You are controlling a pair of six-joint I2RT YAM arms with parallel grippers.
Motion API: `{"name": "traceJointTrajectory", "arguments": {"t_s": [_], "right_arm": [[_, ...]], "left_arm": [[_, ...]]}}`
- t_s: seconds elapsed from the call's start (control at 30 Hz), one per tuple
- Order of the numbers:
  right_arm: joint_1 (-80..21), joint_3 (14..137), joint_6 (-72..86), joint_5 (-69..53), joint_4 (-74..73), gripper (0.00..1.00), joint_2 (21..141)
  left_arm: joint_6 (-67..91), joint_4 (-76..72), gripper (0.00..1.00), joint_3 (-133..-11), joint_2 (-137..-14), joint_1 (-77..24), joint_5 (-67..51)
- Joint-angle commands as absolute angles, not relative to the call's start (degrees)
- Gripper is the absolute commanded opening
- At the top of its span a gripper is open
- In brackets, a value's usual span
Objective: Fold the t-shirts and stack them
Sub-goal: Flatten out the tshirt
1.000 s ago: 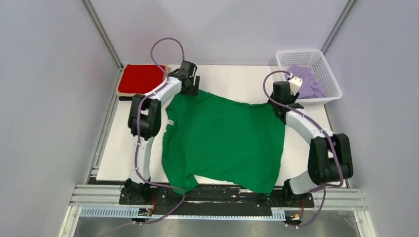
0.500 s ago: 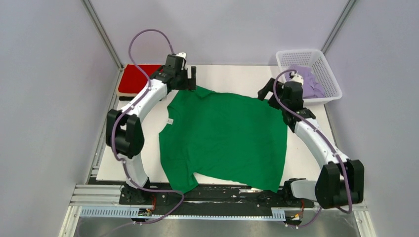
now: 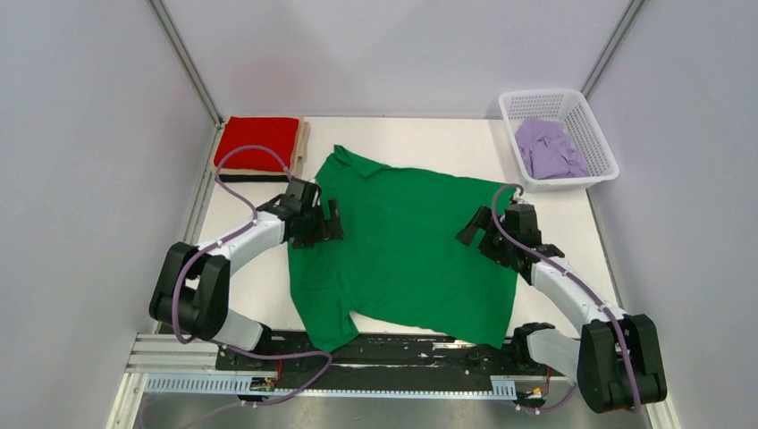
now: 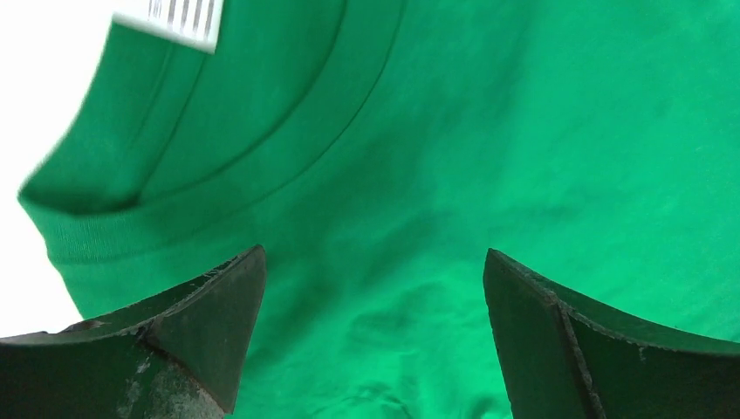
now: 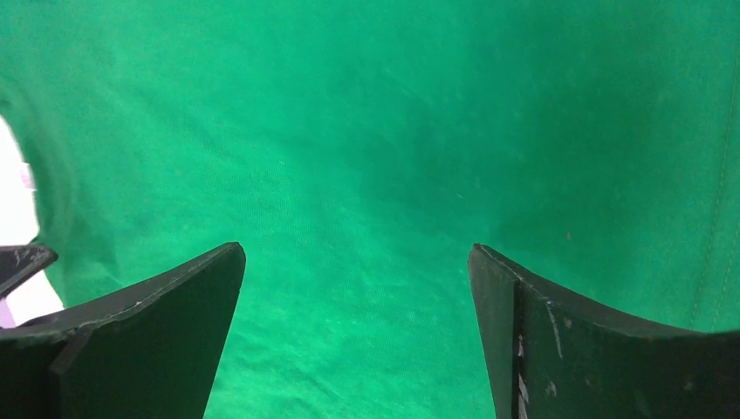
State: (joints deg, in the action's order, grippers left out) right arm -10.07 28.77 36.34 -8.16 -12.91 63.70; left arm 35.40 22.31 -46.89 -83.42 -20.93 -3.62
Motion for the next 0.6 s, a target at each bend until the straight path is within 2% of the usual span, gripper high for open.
{"name": "traceJointTrajectory", "arguments": {"t_s": [0.0, 0.33, 0.57], "right_arm": [[-10.1, 27.7, 39.1, -4.8, -11.5, 1.00, 66.4], [-9.8, 27.7, 39.0, -2.4, -9.3, 1.00, 70.4], [-9.8, 28.8, 38.1, -3.7, -7.2, 1.00, 69.4]], "left_arm": [[43.5, 19.6, 1.00, -40.7, -78.4, -21.1, -1.8], [47.8, 30.5, 1.00, -34.1, -71.3, -21.0, 9.7], [48.1, 34.0, 1.00, -34.5, -66.0, -21.0, 10.3]]}}
